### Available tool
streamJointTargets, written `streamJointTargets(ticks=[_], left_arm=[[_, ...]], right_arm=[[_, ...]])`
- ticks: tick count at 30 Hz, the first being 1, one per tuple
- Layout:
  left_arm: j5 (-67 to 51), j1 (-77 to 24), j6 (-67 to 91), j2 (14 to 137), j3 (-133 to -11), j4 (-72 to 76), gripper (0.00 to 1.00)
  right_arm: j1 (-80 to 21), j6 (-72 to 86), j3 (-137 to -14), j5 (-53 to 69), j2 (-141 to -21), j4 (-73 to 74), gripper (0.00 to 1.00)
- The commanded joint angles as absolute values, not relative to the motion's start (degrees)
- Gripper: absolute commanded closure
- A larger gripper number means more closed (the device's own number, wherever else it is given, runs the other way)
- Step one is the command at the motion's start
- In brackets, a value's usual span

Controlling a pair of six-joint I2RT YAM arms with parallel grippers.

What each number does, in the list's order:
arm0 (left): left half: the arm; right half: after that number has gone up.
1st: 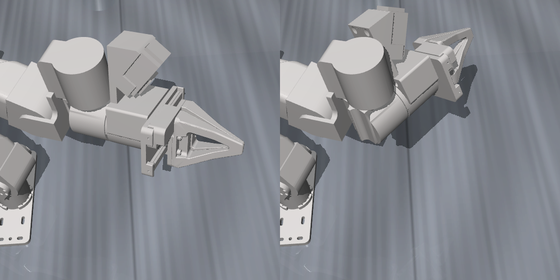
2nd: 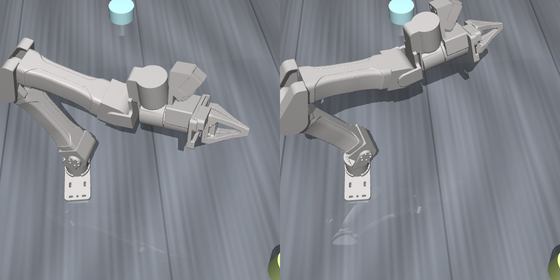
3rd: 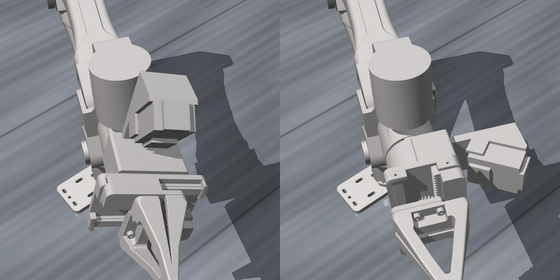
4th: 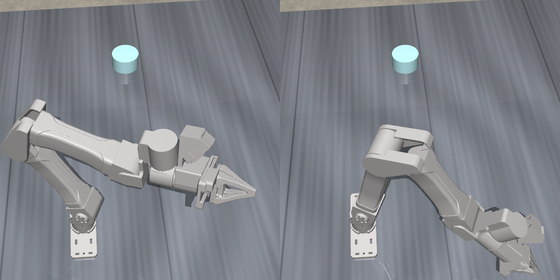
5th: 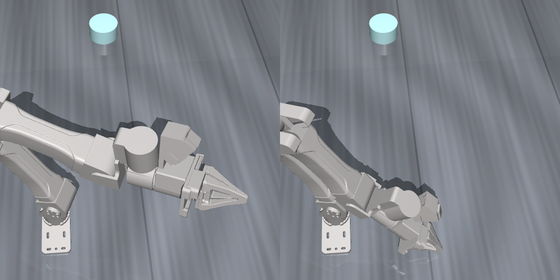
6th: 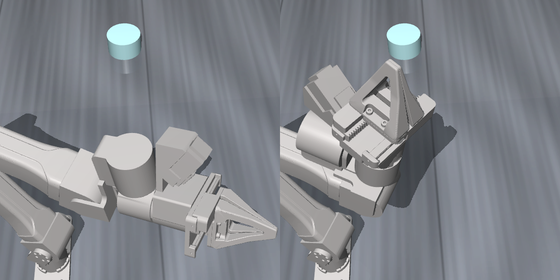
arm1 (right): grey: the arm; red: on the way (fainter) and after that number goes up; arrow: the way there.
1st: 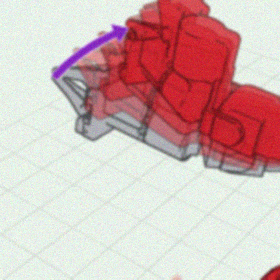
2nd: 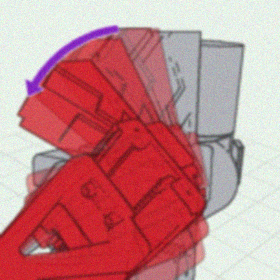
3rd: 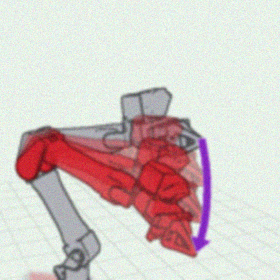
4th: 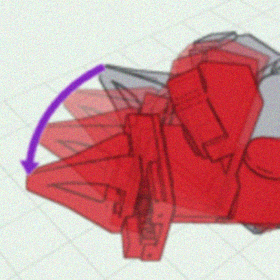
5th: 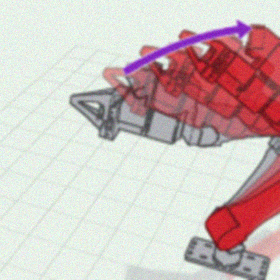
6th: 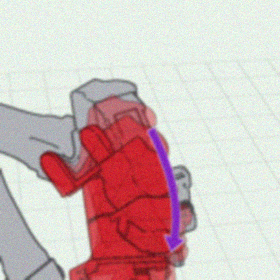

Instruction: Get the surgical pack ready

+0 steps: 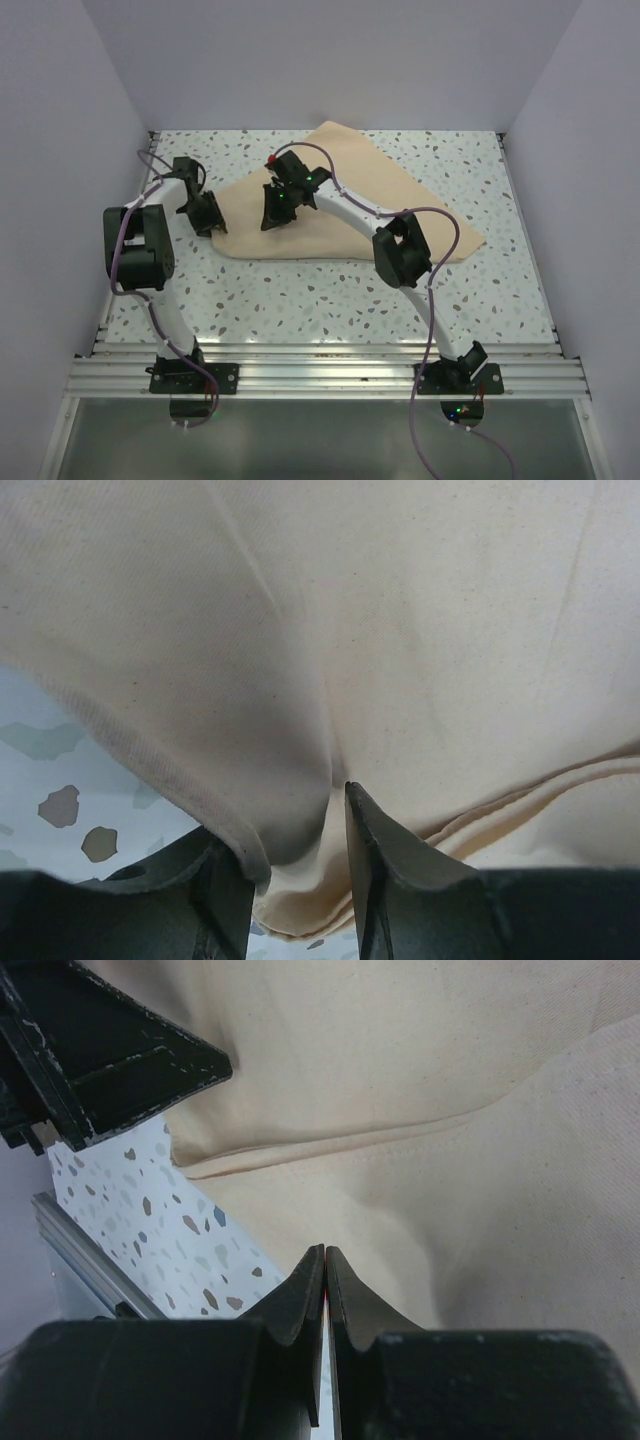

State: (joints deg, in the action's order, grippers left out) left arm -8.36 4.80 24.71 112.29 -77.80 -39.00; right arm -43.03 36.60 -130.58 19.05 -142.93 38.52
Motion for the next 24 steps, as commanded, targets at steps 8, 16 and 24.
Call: streamJointTargets(ticks=[8,16,24], left_arm=[[-15.8,15.3,28.4,112.8,-70.8,-31.8,0.51],[-22.2,18.4,31.2,114.8,-67.0,-24.1,0.46],[-23.5,20.8,33.1,116.5,-66.8,-19.9,0.44]], right_arm=[[-43.1,35.5,-133.4,20.0,-139.7,38.2,0.94],[-42.9,35.1,-134.0,20.0,-139.7,38.2,0.94],[-42.5,34.5,-133.6,20.2,-139.5,38.7,0.95]])
